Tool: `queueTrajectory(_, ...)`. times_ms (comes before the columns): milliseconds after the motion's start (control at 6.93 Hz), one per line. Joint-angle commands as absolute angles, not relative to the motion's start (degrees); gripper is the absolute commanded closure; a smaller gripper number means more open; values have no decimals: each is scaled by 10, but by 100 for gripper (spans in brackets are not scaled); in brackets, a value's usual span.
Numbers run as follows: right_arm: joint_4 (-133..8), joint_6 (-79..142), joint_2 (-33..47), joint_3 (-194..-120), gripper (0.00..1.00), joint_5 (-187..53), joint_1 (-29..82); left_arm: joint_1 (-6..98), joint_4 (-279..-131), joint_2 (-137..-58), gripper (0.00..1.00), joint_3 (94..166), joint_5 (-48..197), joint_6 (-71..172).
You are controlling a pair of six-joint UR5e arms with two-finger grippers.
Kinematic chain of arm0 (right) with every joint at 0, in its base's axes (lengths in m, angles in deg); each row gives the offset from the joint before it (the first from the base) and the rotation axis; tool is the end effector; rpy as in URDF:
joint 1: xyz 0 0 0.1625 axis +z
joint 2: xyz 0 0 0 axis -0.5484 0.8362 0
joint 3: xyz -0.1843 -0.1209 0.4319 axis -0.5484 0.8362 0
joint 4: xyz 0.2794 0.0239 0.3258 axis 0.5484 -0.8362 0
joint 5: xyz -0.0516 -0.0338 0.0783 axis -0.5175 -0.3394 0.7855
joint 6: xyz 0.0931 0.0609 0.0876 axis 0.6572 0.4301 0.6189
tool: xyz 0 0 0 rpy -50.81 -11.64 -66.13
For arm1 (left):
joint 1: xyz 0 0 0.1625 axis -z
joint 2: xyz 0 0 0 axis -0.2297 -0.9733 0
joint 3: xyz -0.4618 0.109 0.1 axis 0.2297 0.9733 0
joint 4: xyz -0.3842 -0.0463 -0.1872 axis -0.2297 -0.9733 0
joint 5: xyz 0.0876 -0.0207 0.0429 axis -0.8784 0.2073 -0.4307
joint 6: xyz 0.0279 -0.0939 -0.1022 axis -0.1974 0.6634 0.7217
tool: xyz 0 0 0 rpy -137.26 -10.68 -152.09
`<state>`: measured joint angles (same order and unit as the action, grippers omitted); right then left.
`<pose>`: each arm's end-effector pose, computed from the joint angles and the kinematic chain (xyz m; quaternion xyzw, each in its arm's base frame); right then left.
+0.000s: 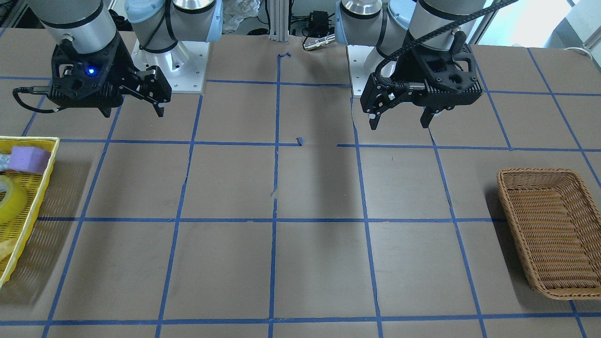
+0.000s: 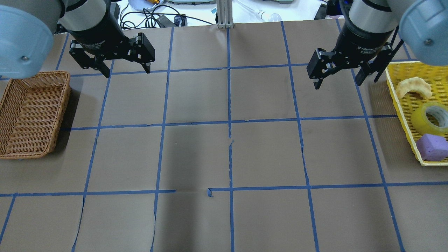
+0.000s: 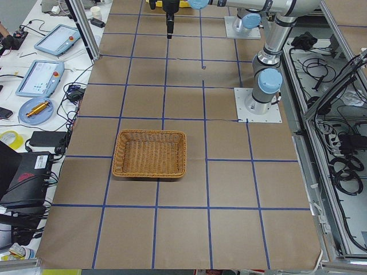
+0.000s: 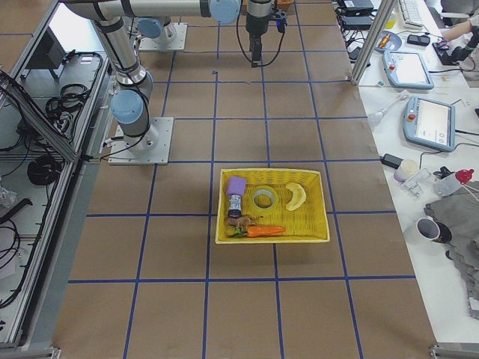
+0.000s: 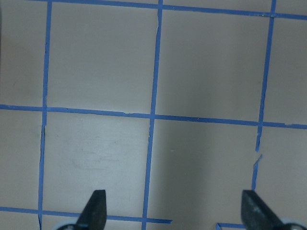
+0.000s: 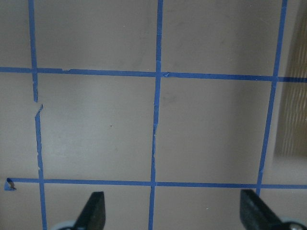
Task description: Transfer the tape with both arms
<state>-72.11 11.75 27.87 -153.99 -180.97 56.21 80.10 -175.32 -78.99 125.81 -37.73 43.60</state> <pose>0.1261 -0.4968 0.5092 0.0231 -0.9995 -0.0198 0.0081 -0.1622 -0.5197 0.5333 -0.0372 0.9982 -0.0476 0.0027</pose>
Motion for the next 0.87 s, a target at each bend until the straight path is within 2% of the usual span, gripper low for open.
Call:
queueTrajectory(0, -721, 117, 280, -1544, 0, -1810, 562, 798, -1759, -787, 0, 1259, -378, 429)
queueTrajectory(721, -720, 117, 275, -1546, 0, -1810, 562, 795, -1761, -785, 0, 1260, -377, 401)
